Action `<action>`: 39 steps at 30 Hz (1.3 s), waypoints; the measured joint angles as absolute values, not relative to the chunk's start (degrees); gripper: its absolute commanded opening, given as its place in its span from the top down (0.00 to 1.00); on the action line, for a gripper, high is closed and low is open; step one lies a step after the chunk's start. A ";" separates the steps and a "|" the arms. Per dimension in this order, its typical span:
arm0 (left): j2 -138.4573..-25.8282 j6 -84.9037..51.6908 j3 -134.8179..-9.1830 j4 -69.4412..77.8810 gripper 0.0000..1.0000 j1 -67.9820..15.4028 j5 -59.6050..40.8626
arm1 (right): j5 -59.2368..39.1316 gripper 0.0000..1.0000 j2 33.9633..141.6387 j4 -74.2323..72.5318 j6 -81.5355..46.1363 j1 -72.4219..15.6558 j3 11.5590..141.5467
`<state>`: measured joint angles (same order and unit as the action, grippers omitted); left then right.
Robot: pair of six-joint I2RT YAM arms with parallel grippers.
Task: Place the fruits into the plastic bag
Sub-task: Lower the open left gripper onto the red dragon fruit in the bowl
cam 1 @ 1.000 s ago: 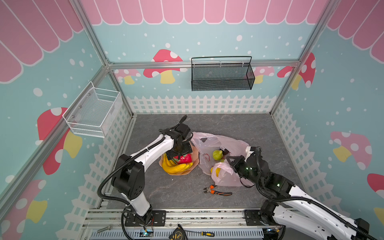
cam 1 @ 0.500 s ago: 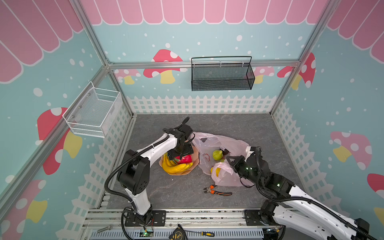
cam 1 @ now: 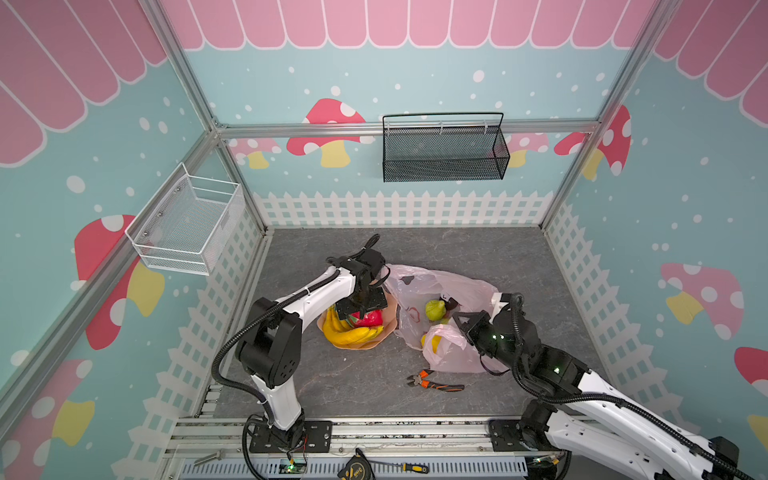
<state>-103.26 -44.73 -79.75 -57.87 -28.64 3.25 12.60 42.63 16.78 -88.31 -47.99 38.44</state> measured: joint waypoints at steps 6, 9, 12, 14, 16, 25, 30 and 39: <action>-103.07 -44.45 -79.09 -57.01 0.09 -28.64 3.22 | 12.60 1.00 42.63 16.78 -88.31 -47.99 38.44; -102.67 -44.18 -78.67 -56.58 0.13 -28.64 3.27 | 12.60 1.00 42.63 16.78 -88.31 -47.99 38.44; -102.39 -44.07 -78.43 -56.31 0.18 -28.64 3.27 | 12.60 1.00 42.63 16.78 -88.31 -47.99 38.44; -101.91 -43.83 -78.24 -56.07 0.23 -28.64 3.22 | 12.58 1.00 42.63 16.78 -88.29 -47.99 38.44; -101.51 -43.46 -78.04 -55.86 0.26 -28.64 3.20 | 12.60 1.00 42.63 16.78 -88.31 -47.99 38.44; -98.37 -42.17 -77.49 -56.49 0.33 -29.02 2.81 | 12.62 1.00 42.63 16.80 -88.31 -47.99 38.46; -97.60 -41.36 -77.49 -56.66 0.29 -29.02 2.76 | 12.62 1.00 42.74 17.10 -88.31 -47.99 38.94; -97.60 -40.62 -77.54 -58.00 0.00 -29.32 2.90 | 12.64 1.00 42.72 17.23 -88.31 -47.99 39.07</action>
<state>-97.60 -40.62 -77.54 -58.00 -29.32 2.90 12.64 42.72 17.23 -88.31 -47.99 39.07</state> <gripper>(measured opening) 0.975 0.044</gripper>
